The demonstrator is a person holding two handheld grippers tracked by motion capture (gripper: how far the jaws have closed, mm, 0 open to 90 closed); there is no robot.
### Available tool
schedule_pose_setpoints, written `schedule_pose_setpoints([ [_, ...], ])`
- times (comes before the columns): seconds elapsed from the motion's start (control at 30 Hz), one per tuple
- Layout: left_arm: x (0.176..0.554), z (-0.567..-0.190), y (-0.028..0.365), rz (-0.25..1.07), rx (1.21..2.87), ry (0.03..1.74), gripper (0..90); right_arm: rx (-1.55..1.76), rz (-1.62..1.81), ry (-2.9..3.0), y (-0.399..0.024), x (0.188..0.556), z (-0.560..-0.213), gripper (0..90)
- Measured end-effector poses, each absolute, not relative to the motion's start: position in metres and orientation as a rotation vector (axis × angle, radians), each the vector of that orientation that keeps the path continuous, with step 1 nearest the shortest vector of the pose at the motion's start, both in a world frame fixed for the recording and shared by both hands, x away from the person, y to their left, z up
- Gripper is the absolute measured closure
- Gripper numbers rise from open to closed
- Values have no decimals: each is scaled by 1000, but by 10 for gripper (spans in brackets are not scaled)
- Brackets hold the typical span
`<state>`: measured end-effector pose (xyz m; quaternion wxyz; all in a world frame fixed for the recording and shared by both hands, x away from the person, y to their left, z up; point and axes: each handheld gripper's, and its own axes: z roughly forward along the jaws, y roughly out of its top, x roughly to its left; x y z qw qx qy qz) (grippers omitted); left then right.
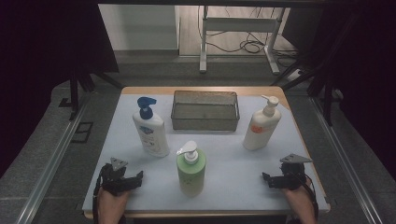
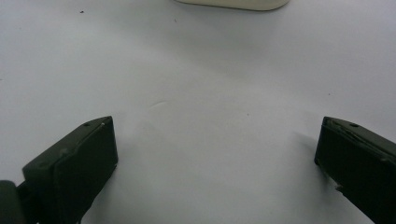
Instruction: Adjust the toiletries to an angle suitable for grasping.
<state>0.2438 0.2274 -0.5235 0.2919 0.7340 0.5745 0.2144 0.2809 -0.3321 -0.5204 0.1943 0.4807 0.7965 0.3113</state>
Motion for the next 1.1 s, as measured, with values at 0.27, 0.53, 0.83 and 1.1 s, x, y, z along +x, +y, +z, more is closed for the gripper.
schedule_pose_setpoints([
  [0.27,244,-524,228,568,1953,1531,119,1350,874,2235,-332,281,-520,0],
  [0.53,244,-524,228,564,1952,1531,118,1353,882,2233,-333,281,-520,0],
  [0.83,244,-524,228,562,1954,1531,118,1354,883,2235,-333,281,-520,0],
  [1.1,244,-524,228,563,1952,1531,118,1357,886,2236,-334,282,-519,3],
])
